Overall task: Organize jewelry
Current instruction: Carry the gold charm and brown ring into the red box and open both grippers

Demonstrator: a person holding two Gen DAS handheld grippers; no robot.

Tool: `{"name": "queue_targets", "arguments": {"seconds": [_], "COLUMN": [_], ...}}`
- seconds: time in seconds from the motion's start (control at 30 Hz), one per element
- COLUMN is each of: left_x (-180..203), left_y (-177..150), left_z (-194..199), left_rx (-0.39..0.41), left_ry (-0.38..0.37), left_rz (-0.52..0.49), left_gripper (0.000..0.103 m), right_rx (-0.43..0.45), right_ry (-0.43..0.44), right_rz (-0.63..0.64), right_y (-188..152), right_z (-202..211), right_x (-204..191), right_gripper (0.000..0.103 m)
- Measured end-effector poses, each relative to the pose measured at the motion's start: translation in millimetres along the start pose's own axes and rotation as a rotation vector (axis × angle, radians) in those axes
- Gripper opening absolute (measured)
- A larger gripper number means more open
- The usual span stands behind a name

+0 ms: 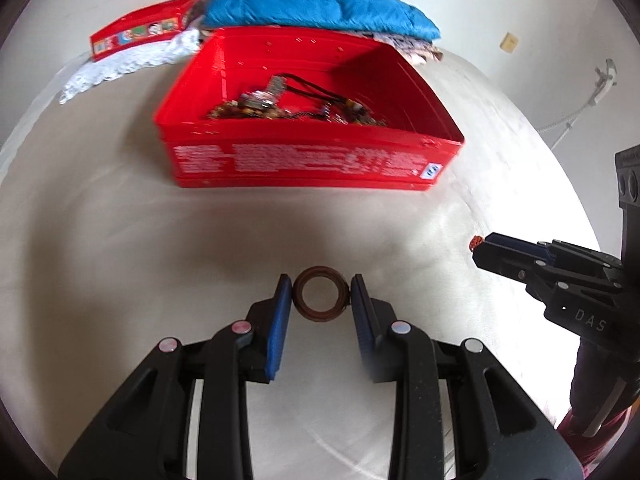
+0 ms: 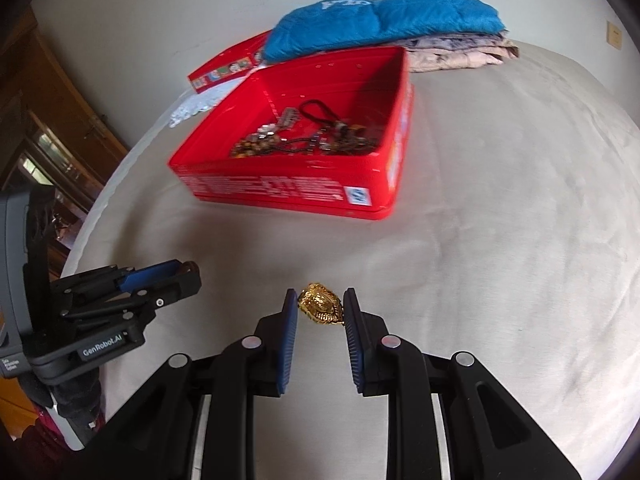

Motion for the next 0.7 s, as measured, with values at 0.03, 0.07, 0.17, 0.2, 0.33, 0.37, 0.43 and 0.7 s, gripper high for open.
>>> {"name": "queue_targets", "arguments": {"seconds": [0.03, 0.07, 0.17, 0.2, 0.33, 0.37, 0.43, 0.7], "left_x": [-5.4, -8.7, -20.0, -22.1, -35.1, -36.9, -41.5, -54.4], "left_y": [0.5, 1.0, 3.8, 4.7, 14.3, 17.2, 25.6, 65.6], "left_z": [4.3, 7.6, 20.8, 23.4, 39.1, 42.5, 47.5, 53.6], "left_rx": [0.011, 0.019, 0.045, 0.05, 0.088, 0.096, 0.113, 0.157], "left_ry": [0.003, 0.005, 0.009, 0.01, 0.012, 0.012, 0.016, 0.01], "left_rz": [0.006, 0.009, 0.02, 0.022, 0.033, 0.034, 0.039, 0.075], "left_gripper": [0.029, 0.029, 0.029, 0.029, 0.029, 0.029, 0.029, 0.029], "right_rx": [0.001, 0.0, 0.005, 0.007, 0.024, 0.028, 0.036, 0.091], "right_ry": [0.009, 0.018, 0.042, 0.05, 0.076, 0.077, 0.077, 0.064], "right_rz": [0.007, 0.013, 0.031, 0.036, 0.056, 0.062, 0.071, 0.055], "right_y": [0.6, 1.4, 4.1, 5.7, 16.7, 20.3, 26.9, 74.2], "right_z": [-0.2, -0.4, 0.4, 0.9, 4.1, 4.9, 6.1, 9.7], "right_x": [-6.5, -12.0, -27.5, -32.4, -54.3, -58.7, -65.4, -72.9], "right_gripper": [0.023, 0.023, 0.023, 0.023, 0.023, 0.023, 0.023, 0.023]}}
Point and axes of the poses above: each gripper's, at about its wrist camera, not at the fingertips, and z roughly against the way its jaws point, x to its right, y to its top, the point moved 6 cm from there along -z, roughly the way its jaws point, and after that the axes turned 4 degrees about -z, right-handed, at the moved point
